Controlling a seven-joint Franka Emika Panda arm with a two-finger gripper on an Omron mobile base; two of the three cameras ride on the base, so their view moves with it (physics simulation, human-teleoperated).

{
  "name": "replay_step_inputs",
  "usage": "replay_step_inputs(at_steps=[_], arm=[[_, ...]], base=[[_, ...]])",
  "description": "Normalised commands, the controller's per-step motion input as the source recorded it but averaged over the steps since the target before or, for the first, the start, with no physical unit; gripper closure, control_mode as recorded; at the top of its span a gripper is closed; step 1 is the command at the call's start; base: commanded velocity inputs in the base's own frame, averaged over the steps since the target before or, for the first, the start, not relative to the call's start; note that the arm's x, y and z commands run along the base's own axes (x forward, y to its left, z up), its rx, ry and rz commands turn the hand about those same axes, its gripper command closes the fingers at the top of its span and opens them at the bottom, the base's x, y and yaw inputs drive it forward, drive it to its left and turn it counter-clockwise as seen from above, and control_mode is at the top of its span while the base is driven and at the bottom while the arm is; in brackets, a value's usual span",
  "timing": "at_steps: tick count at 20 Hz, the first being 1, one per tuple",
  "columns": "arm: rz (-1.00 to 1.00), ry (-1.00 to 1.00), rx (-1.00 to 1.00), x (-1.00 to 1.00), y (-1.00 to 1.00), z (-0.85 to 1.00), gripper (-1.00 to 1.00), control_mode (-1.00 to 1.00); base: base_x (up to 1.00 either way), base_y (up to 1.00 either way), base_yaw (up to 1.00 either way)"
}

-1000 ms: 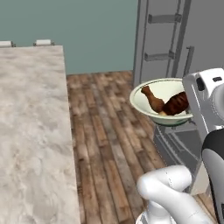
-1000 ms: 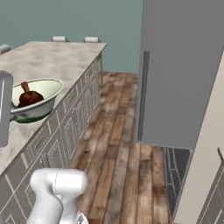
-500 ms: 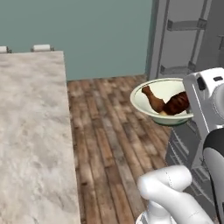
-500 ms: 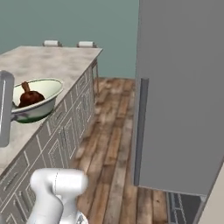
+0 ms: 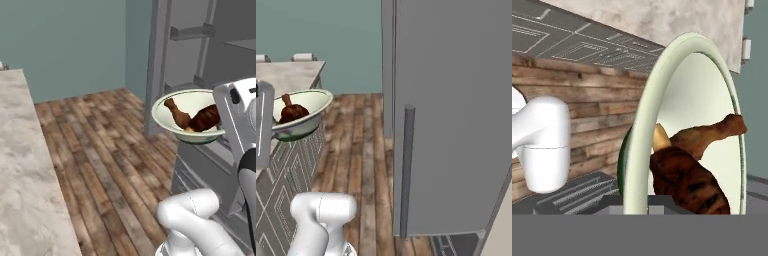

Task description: Place the bowl with the squash and lemon on the top shelf of the fridge. Place the bowl with the steak and chicken drumstick on the second highest shelf of the fridge.

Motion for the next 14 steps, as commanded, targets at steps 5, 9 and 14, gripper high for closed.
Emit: replay_step_inputs(at_steps=[5,9,14], arm=[[0.00,0.00,0.00,0.00,0.00,0.00,1.00,1.00],[0.00,0.00,0.00,0.00,0.00,0.00,1.00,1.00],[0.00,0.00,0.00,0.00,0.00,0.00,1.00,1.00]], base=[[0.66,0.72,-0.57],[0.62,0.86,-0.56],[0.32,0.81,-0.55]])
